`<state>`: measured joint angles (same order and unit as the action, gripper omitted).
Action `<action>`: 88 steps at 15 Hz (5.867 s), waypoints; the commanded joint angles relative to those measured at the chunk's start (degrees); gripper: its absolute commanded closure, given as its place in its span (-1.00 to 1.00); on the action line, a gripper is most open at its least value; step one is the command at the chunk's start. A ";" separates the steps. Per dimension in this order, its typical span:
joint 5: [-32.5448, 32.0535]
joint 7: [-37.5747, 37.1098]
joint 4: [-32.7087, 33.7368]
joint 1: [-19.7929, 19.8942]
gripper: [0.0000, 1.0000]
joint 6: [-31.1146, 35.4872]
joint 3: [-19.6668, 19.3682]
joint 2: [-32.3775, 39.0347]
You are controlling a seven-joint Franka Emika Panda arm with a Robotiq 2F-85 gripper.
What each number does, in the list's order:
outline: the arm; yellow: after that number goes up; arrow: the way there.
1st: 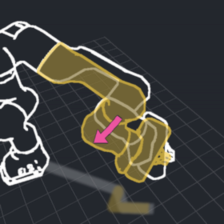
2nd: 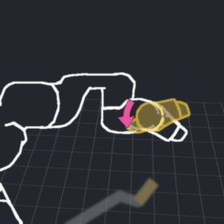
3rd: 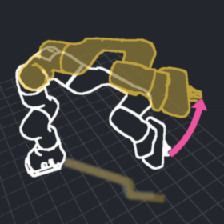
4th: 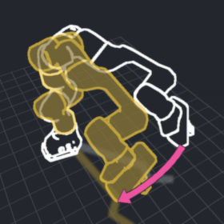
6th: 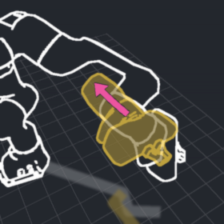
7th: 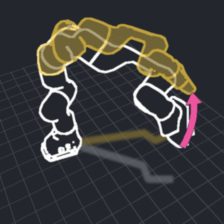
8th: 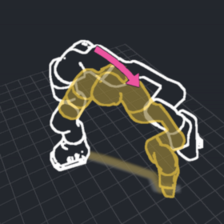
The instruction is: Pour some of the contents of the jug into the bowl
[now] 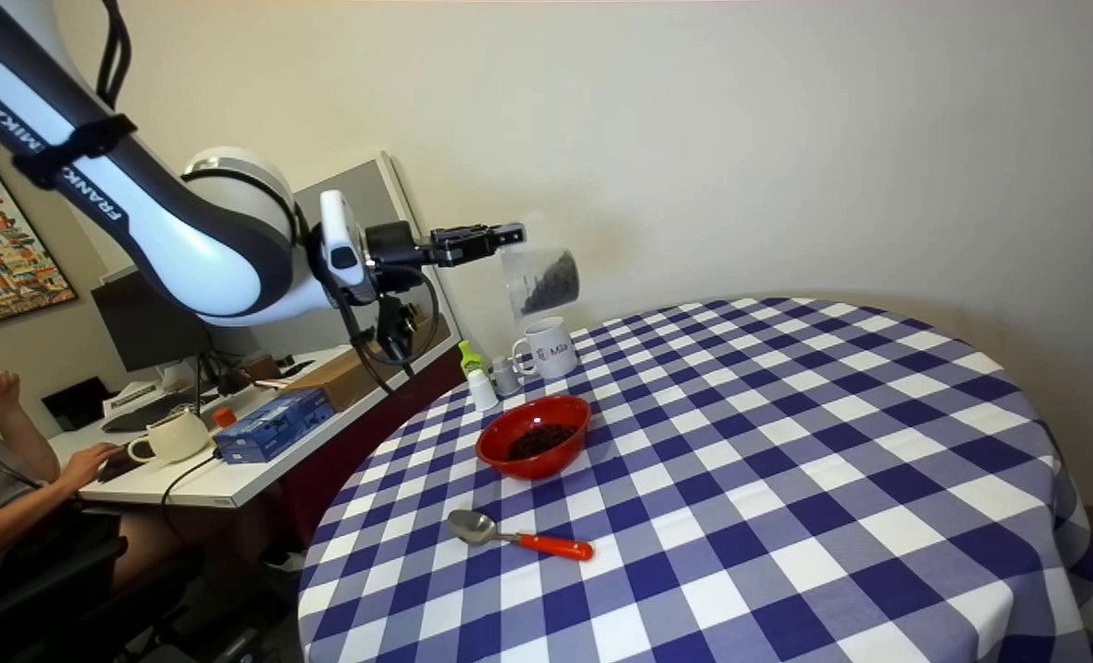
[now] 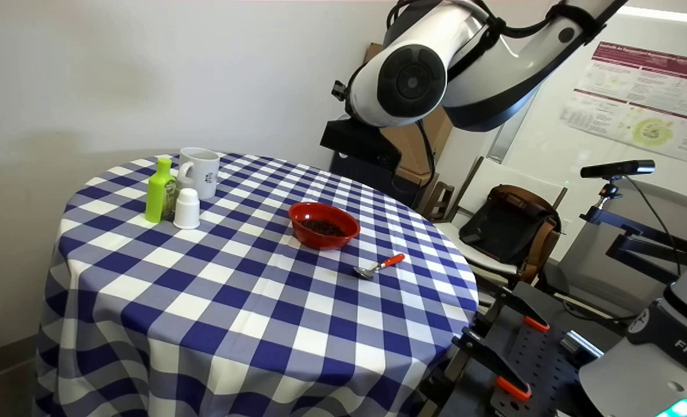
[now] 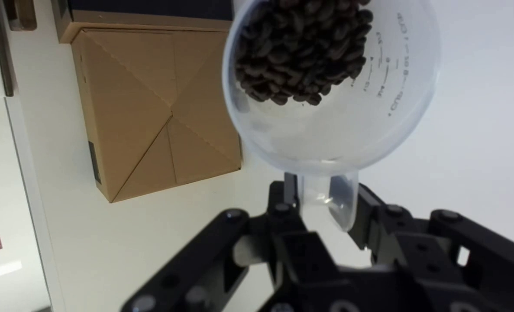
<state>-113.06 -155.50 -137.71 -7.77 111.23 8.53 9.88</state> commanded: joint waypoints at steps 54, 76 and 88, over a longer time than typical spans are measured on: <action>-30.85 -1.59 -7.26 29.71 0.87 -36.99 31.05 22.21; -18.39 -0.67 -3.47 39.71 0.87 -20.62 35.47 23.10; 12.85 5.28 6.93 64.84 0.87 20.81 52.60 11.00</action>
<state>-108.27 -153.95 -132.89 49.85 121.91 57.28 25.48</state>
